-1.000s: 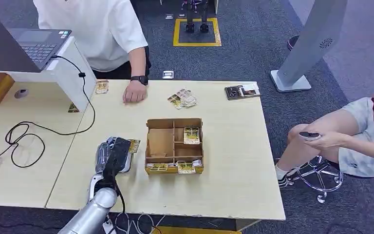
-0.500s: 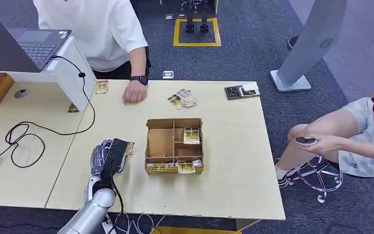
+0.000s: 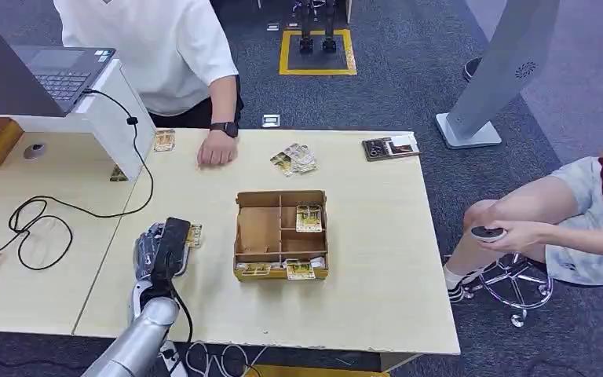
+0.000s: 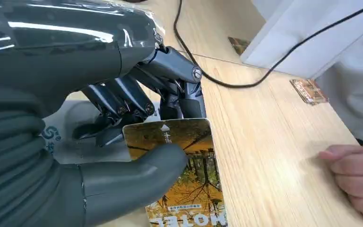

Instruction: Pass the card to the sensor for recognition and then transmit it.

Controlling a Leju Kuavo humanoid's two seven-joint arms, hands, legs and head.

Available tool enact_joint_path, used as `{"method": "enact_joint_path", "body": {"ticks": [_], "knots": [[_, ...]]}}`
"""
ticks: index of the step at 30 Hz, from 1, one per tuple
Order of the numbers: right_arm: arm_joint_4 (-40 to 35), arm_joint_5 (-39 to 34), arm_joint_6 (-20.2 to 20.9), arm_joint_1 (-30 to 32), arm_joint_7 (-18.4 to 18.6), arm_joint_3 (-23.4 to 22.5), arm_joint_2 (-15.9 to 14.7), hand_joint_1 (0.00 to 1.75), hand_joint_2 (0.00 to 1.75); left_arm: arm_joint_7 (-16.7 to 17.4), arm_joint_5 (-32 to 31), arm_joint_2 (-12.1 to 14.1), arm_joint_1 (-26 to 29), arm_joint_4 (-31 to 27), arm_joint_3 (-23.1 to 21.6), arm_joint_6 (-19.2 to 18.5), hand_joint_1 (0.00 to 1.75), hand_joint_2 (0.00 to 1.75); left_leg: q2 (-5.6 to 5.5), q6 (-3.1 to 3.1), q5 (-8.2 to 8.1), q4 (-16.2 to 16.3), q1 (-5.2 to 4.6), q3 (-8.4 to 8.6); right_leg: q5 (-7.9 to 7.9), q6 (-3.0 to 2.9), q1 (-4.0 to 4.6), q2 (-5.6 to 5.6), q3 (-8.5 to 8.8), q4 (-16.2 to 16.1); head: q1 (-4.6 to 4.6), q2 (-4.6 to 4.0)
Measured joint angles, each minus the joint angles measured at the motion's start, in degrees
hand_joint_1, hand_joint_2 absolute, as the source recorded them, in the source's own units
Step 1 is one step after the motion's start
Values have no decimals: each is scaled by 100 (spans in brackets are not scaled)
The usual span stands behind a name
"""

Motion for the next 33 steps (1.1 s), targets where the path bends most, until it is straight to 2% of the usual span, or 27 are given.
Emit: {"method": "enact_joint_path", "body": {"ticks": [6,11,14,17,20,25,29,33], "knots": [[0,0,4,-4,-5,0,-4,0,175,-4,-68,53,-72,136,110,83,175,175,0,0,1,0,0,1,0,0,0,0,0,1,0,0],[0,0,7,-8,-31,2,-13,0,175,-7,-741,55,-72,188,451,98,175,175,0,-1,1,0,0,0,0,0,0,0,0,1,0,0],[0,0,9,-11,-42,11,-13,0,175,-90,-1380,-4,-69,188,890,98,175,175,0,-1,1,0,0,0,0,0,0,0,0,1,2,0],[0,0,11,-13,-50,30,-15,0,175,-229,-1732,-89,-67,186,1356,98,175,175,0,-1,1,0,0,0,0,0,0,0,0,1,0,0],[0,0,22,-16,-55,55,-15,0,175,-429,-2283,-220,-54,108,1962,100,175,175,1,-1,1,0,0,0,0,0,0,1,0,1,0,0],[0,0,31,-29,-55,96,-15,0,175,-754,-2721,-448,-40,-83,2843,98,175,175,0,-1,1,0,0,0,0,0,0,0,0,1,0,0],[0,0,42,-40,-55,111,-17,0,175,-791,-2995,-562,-12,-214,3242,98,175,175,-1,-1,1,0,0,0,0,0,0,0,0,1,0,0],[0,0,63,-42,-55,129,-20,0,175,-813,-3540,-688,38,-419,3608,98,175,175,0,-1,1,0,0,0,0,0,0,0,0,1,0,0]]}}
